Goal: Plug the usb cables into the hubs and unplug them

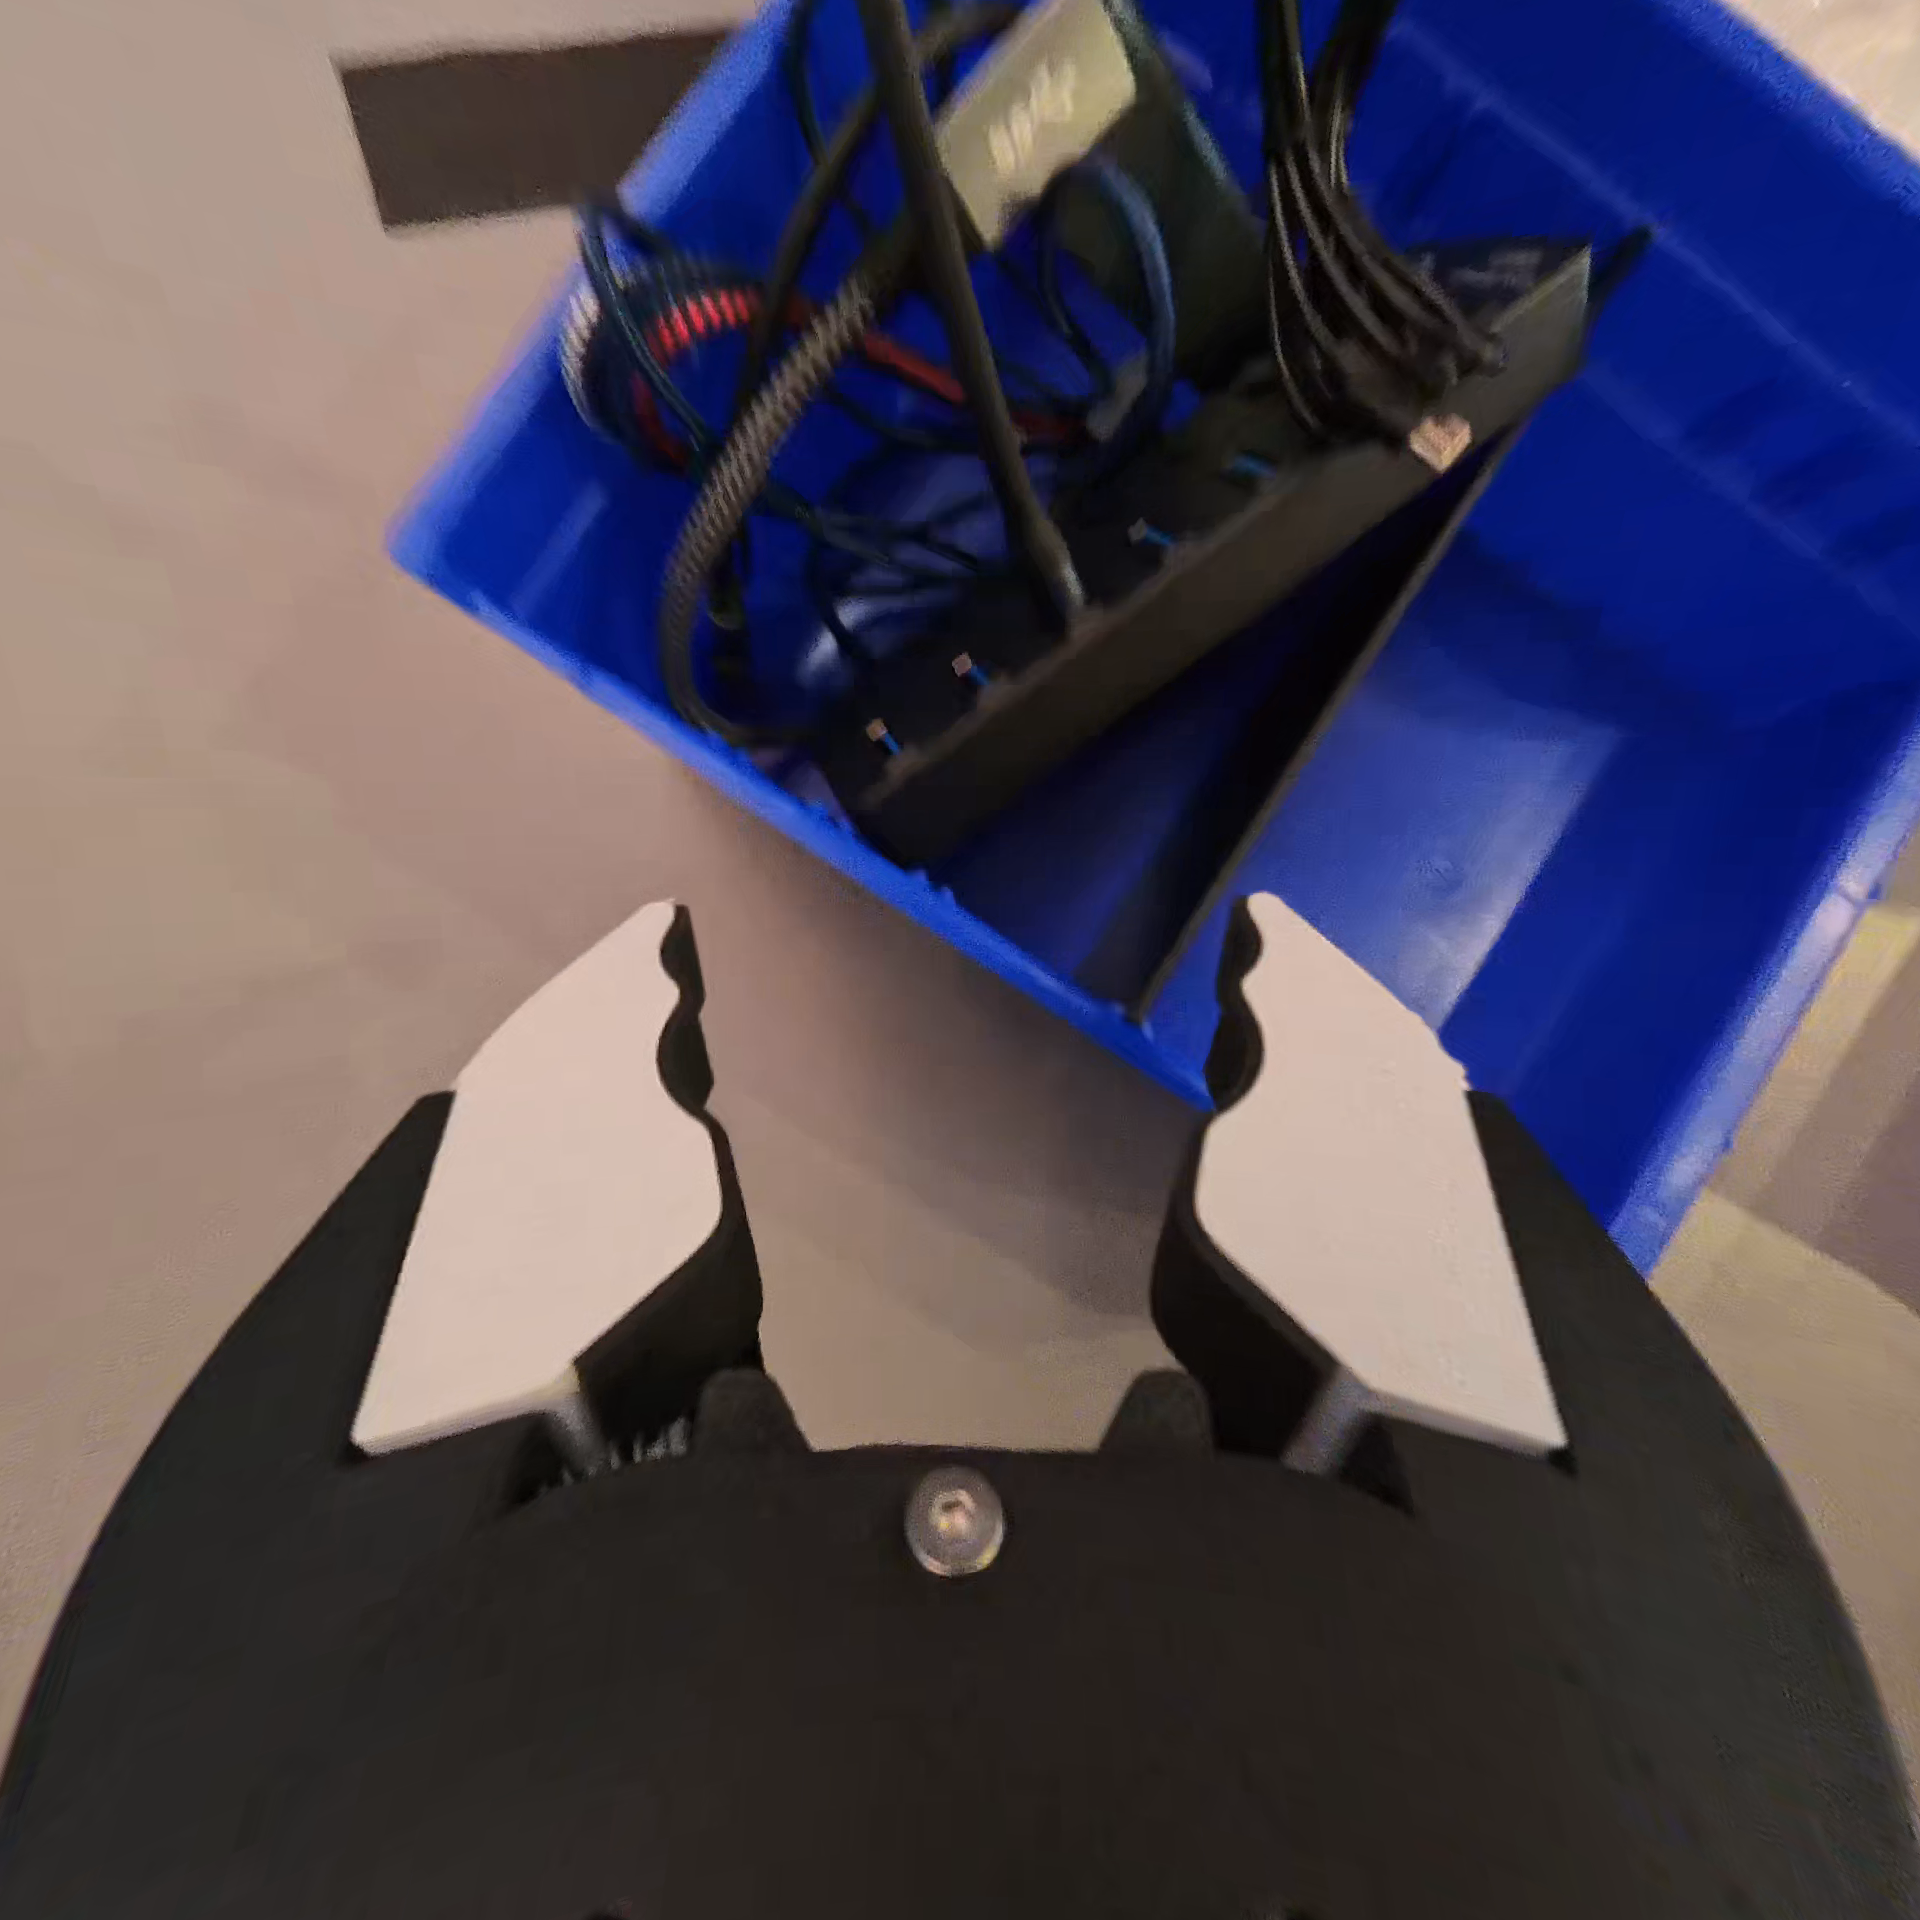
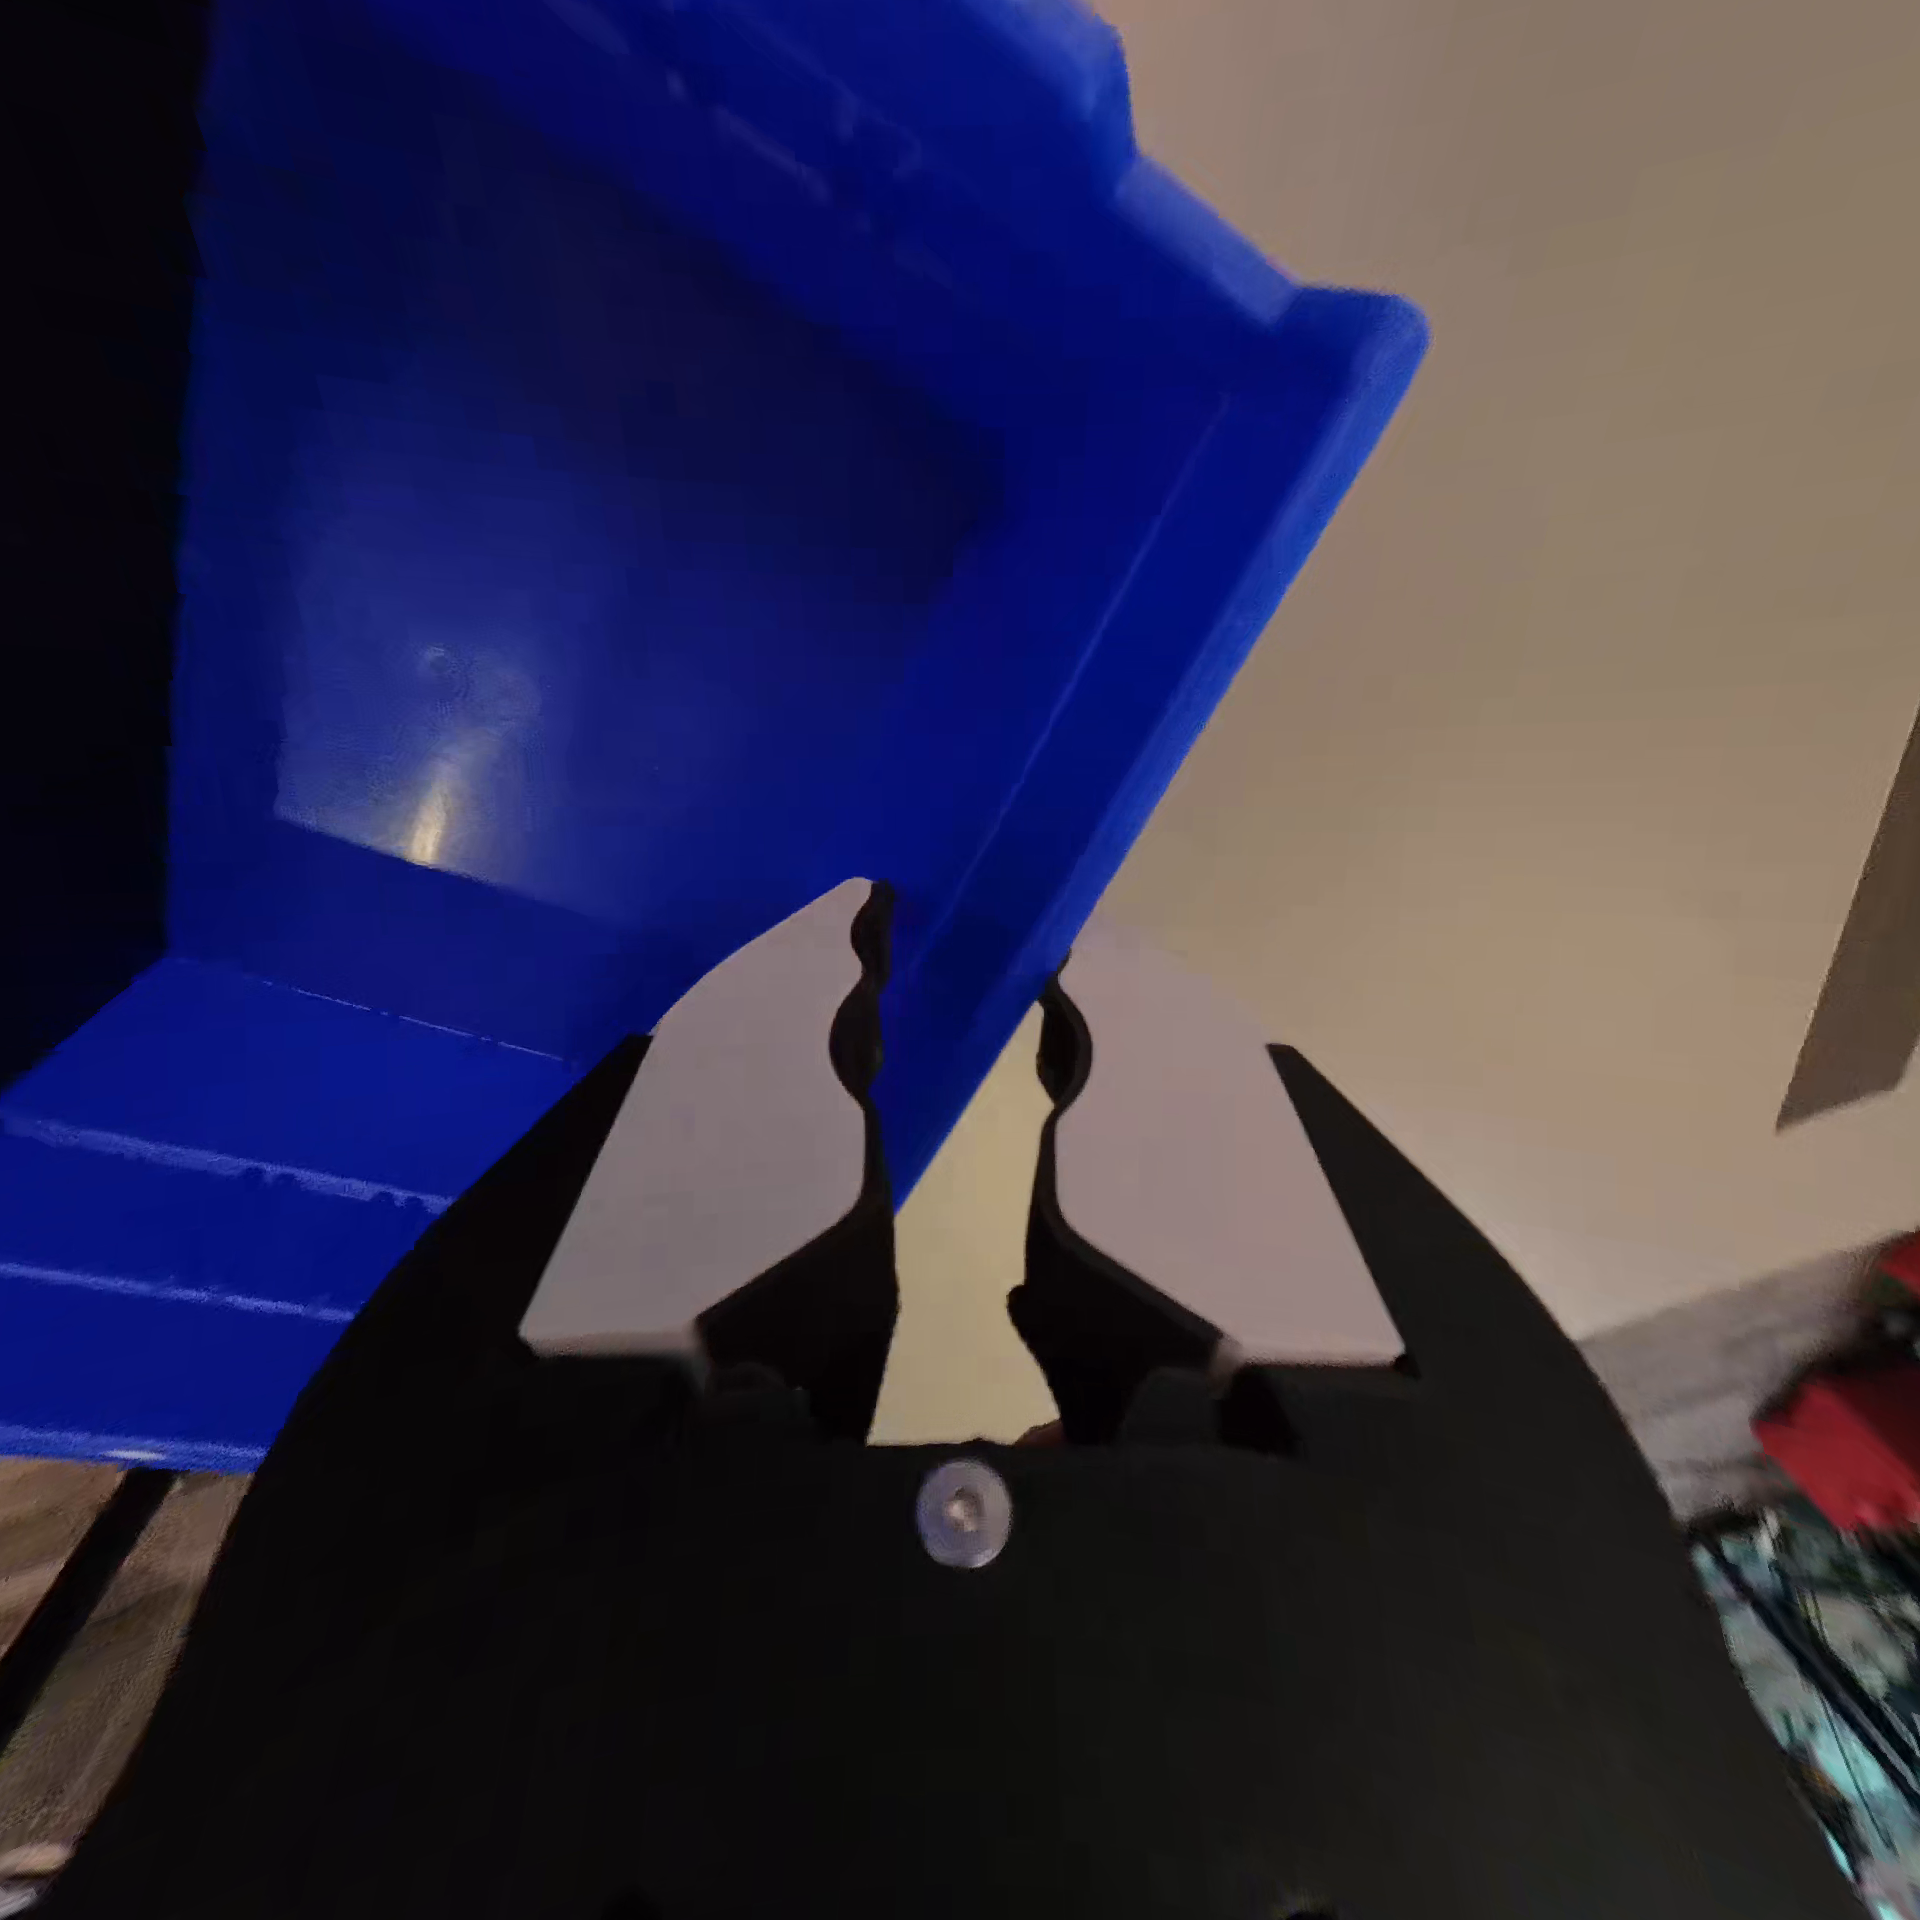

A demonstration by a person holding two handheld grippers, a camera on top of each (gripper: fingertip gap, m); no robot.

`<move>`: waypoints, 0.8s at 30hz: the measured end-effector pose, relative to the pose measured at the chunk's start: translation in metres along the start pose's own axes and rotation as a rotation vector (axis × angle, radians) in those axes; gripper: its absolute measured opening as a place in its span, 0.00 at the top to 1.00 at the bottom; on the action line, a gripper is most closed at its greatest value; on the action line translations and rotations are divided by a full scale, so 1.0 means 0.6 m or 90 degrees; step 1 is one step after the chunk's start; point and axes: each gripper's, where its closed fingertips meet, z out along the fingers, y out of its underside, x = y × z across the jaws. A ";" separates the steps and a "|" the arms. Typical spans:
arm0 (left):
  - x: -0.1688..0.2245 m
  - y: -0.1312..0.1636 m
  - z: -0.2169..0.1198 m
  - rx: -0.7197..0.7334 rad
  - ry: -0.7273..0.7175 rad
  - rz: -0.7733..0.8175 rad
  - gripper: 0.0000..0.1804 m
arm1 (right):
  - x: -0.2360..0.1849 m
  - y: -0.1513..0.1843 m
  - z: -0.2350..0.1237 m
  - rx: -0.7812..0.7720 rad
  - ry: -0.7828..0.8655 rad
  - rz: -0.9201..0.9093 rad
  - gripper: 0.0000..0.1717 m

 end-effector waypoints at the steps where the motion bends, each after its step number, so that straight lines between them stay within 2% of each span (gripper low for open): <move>1: 0.011 0.015 0.002 -0.005 0.012 -0.009 0.47 | 0.008 0.010 0.008 -0.028 -0.005 0.007 0.86; 2: 0.035 0.029 0.006 -0.004 0.051 -0.028 0.48 | 0.017 0.016 0.017 -0.044 -0.008 0.010 0.86; 4: 0.078 0.036 0.006 0.021 0.137 -0.069 0.59 | 0.030 0.013 0.024 -0.031 -0.025 0.006 0.87; 6: 0.084 0.033 0.001 0.037 0.135 -0.059 0.70 | 0.042 0.013 0.026 -0.033 -0.043 0.000 0.90; 8: 0.064 0.030 -0.002 0.033 0.088 -0.018 0.80 | 0.064 0.015 0.029 -0.050 -0.035 -0.011 0.90; 16: 0.016 0.015 0.008 -0.069 0.066 0.081 0.82 | 0.202 0.013 0.045 -0.103 0.033 -0.058 0.89; 24: -0.089 -0.021 0.023 -0.212 0.009 0.254 0.83 | 0.335 0.005 0.061 -0.179 0.114 -0.080 0.86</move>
